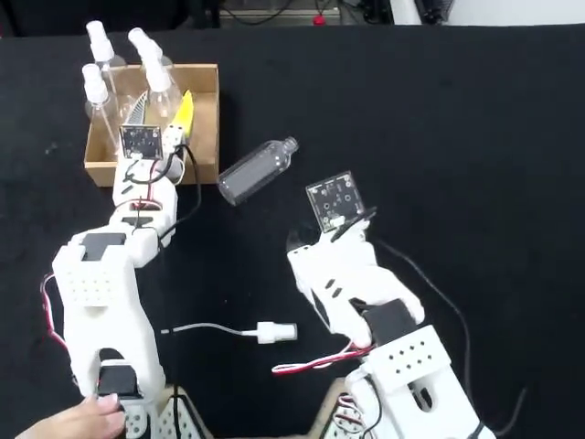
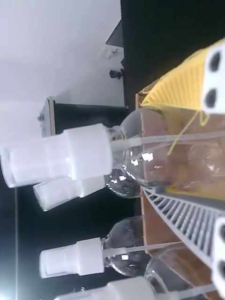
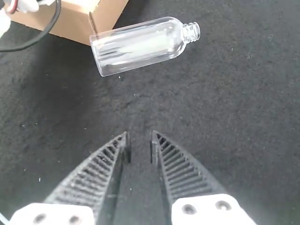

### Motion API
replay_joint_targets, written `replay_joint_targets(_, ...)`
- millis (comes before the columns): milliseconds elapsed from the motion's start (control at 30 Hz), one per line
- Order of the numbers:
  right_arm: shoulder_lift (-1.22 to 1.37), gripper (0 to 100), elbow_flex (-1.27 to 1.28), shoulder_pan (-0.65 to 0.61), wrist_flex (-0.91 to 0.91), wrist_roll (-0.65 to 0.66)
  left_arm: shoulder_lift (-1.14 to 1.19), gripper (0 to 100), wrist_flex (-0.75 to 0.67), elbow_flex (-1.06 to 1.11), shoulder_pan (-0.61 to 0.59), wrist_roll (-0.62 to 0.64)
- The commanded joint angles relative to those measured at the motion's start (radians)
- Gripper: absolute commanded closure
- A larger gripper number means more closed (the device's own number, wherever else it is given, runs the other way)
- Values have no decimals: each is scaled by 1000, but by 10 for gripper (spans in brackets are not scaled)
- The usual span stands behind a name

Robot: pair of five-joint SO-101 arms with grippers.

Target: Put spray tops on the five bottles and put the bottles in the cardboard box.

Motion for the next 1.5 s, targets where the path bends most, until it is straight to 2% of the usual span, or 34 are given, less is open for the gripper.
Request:
replay_joint_targets(0, -12, 921, -5, -6, -17, 2, -11, 844, -20, -61, -7, 8)
replay_joint_targets(1200, -13, 921, -5, -6, -17, 3, 103, 842, -21, -151, -19, 8)
replay_joint_targets(1400, -13, 921, -5, -6, -17, 3, 104, 741, -20, -147, -19, 8)
replay_joint_targets(1467, -13, 921, -5, -6, -17, 3, 104, 734, -20, -147, -19, 8)
